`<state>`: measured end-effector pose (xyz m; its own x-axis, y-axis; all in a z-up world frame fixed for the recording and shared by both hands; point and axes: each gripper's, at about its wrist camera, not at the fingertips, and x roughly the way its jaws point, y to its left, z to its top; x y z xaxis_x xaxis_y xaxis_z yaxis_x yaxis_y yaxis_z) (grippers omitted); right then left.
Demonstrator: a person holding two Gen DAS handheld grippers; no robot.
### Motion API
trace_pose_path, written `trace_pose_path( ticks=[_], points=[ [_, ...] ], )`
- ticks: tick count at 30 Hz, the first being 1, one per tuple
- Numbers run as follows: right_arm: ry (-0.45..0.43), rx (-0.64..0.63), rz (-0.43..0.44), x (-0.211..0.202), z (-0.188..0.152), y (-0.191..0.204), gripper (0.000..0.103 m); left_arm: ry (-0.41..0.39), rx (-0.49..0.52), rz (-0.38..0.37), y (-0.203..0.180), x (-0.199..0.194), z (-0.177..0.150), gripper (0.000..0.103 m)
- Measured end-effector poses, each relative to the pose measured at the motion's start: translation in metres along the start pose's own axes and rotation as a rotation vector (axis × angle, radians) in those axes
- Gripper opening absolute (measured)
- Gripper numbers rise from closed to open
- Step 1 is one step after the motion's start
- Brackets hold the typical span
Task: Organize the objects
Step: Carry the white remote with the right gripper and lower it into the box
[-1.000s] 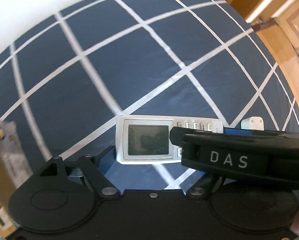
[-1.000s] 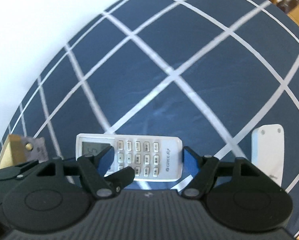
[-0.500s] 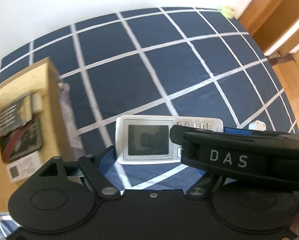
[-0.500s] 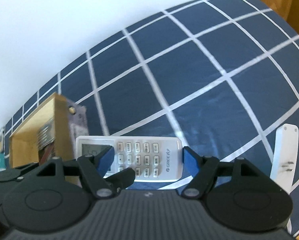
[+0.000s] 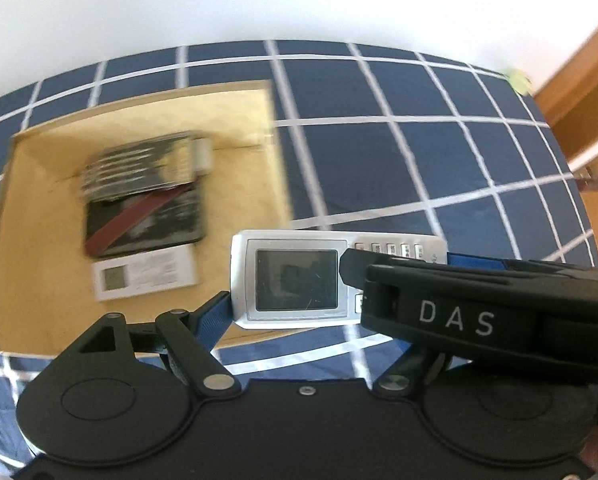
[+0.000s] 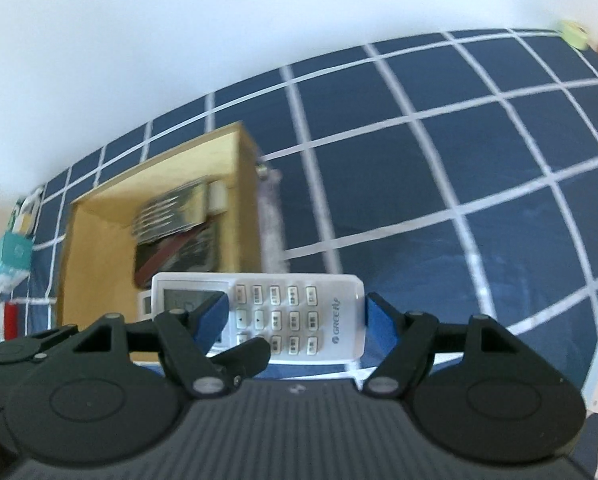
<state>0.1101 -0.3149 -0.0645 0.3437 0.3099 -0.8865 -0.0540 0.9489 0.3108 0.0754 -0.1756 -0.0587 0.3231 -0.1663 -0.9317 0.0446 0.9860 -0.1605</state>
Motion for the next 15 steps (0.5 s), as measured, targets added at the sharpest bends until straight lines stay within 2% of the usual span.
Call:
trace_pose_path(
  ticks=[9,15],
  points=[
    [0.063,-0.131,0.056,0.037,-0.008,0.086,0.074,0.003,-0.144,0.053,0.086,-0.013,-0.011,0.079],
    [0.134,-0.186,0.083,0.075,-0.008,0.129,0.074,0.04,-0.219,0.08,0.133,-0.003,-0.014,0.079]
  ],
)
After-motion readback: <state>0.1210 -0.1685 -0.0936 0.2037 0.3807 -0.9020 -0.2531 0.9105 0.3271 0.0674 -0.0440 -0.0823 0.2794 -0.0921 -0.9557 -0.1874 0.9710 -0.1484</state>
